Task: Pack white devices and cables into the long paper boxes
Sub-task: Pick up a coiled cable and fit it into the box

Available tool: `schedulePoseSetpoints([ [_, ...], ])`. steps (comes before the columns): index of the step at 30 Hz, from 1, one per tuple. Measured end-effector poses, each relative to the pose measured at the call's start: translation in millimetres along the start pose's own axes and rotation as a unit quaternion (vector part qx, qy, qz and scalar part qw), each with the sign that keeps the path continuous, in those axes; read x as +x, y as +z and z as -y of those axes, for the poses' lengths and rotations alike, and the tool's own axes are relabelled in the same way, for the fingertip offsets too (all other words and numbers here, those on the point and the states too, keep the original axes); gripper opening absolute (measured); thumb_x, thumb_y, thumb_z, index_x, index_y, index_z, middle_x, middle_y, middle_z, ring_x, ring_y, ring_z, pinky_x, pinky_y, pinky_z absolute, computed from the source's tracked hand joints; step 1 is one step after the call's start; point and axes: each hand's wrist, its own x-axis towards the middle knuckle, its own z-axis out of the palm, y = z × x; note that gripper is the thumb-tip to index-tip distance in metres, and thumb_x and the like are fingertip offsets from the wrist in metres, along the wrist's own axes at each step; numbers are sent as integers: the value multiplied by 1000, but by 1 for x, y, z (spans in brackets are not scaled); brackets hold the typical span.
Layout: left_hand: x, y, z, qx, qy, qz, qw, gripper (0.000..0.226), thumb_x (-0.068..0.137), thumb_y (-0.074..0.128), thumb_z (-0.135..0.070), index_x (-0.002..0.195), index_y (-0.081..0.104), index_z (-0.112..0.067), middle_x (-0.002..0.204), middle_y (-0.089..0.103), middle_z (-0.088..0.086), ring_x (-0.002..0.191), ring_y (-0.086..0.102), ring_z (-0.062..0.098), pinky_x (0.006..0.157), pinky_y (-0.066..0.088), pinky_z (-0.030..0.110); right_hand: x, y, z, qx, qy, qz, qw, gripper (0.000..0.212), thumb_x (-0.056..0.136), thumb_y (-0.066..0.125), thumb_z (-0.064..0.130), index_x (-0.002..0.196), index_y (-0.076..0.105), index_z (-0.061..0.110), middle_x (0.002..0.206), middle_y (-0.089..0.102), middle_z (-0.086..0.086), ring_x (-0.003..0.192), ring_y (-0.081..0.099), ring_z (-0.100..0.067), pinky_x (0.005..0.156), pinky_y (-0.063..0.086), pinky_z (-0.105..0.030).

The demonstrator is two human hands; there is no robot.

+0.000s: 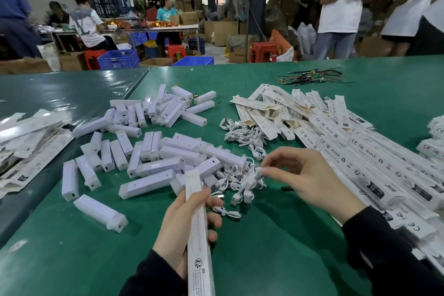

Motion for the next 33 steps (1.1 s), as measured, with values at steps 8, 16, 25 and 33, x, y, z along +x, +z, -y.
schedulePoseSetpoints([
  [8, -6, 3, 3, 72, -6, 74, 995, 56, 64, 74, -19, 114, 57, -3, 76, 66, 18, 46, 52, 19, 32, 37, 20, -7, 35, 13, 198, 16, 123, 972, 9, 81, 70, -6, 86, 72, 2, 78, 74, -5, 73, 67, -12, 71, 53, -21],
  [16, -8, 1, 0, 57, -49, 124, 989, 37, 66, 76, -9, 102, 68, -5, 69, 62, 14, 47, 52, 18, 33, 38, 20, -9, 33, 15, 219, 38, 164, 961, 9, 83, 69, -3, 89, 73, 2, 86, 76, -3, 79, 67, -15, 78, 54, -25],
  [25, -3, 0, 0, -24, -10, 52, 998, 37, 59, 77, -6, 95, 69, -1, 68, 66, 12, 47, 61, 17, 39, 48, 23, -20, 63, 23, -63, -74, 127, 987, 64, 69, 86, 42, 127, 64, 26, 113, 63, 13, 106, 58, -1, 87, 43, -12],
  [33, 1, -4, -1, -18, 5, 27, 999, 54, 48, 82, -11, 99, 68, -1, 86, 66, 25, 68, 60, 30, 53, 51, 30, -21, 61, 31, 28, -9, 128, 991, 48, 69, 83, 42, 114, 71, 37, 103, 70, 11, 98, 65, -10, 81, 49, -22],
])
